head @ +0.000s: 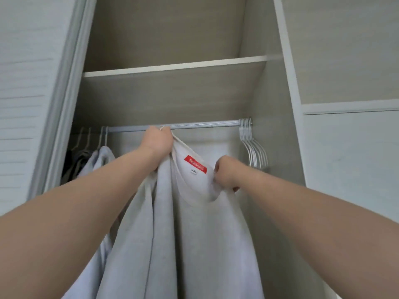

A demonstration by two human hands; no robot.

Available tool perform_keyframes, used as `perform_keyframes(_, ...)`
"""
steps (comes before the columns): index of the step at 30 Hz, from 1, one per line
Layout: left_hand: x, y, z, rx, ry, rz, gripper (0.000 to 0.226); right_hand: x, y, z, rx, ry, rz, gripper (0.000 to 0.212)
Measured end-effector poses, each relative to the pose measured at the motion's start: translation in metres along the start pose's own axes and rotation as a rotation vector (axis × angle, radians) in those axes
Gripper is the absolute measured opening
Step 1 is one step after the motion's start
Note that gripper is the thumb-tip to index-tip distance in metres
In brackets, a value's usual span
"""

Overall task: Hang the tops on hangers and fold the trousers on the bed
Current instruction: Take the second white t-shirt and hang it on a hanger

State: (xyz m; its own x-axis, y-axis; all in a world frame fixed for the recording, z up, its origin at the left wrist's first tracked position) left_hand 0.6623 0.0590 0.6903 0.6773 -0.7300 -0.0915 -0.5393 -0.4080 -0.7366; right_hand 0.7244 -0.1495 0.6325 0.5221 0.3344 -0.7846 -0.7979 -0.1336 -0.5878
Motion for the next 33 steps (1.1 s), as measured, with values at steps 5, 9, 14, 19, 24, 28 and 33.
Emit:
perform_keyframes(5,0.042,-0.014,0.021,0.026,0.005,0.091,0.039,-0.043,-0.019,0.002,-0.069,0.466,-0.499,0.035)
perform_keyframes(9,0.054,-0.021,0.029,0.081,-0.006,0.114,0.026,-0.059,-0.055,-0.026,0.138,0.698,-0.476,0.048)
perform_keyframes(14,0.054,-0.031,0.041,0.119,-0.02,0.139,0.029,-0.051,-0.084,-0.048,0.193,0.902,-0.426,0.043)
perform_keyframes(19,0.054,-0.036,0.056,0.147,-0.015,0.15,0.035,-0.05,-0.097,-0.066,0.16,0.921,-0.446,0.037)
perform_keyframes(24,0.053,-0.038,0.068,0.13,-0.015,0.154,0.036,-0.061,-0.101,-0.072,0.136,0.838,-0.466,0.036)
perform_keyframes(28,0.058,-0.038,0.068,0.121,-0.009,0.166,0.034,-0.077,-0.103,-0.073,0.152,0.65,-0.524,0.032)
perform_keyframes(33,0.064,-0.035,0.063,0.135,-0.006,0.167,0.035,-0.094,-0.095,-0.067,0.135,0.506,-0.598,0.025)
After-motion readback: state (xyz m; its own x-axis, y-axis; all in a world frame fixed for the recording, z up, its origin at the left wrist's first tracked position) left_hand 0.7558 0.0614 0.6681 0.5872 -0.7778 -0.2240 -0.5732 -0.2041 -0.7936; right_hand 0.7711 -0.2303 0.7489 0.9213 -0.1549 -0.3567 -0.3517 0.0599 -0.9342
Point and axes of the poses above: each hand's wrist, its own y-axis away from the middle knuckle, its own x-axis out of the palm, z = x × y, the point moved 10 cm from there along -y, towards the middle knuckle, and after that the axes turned 4 degrees about y, right-handed, at the moved point
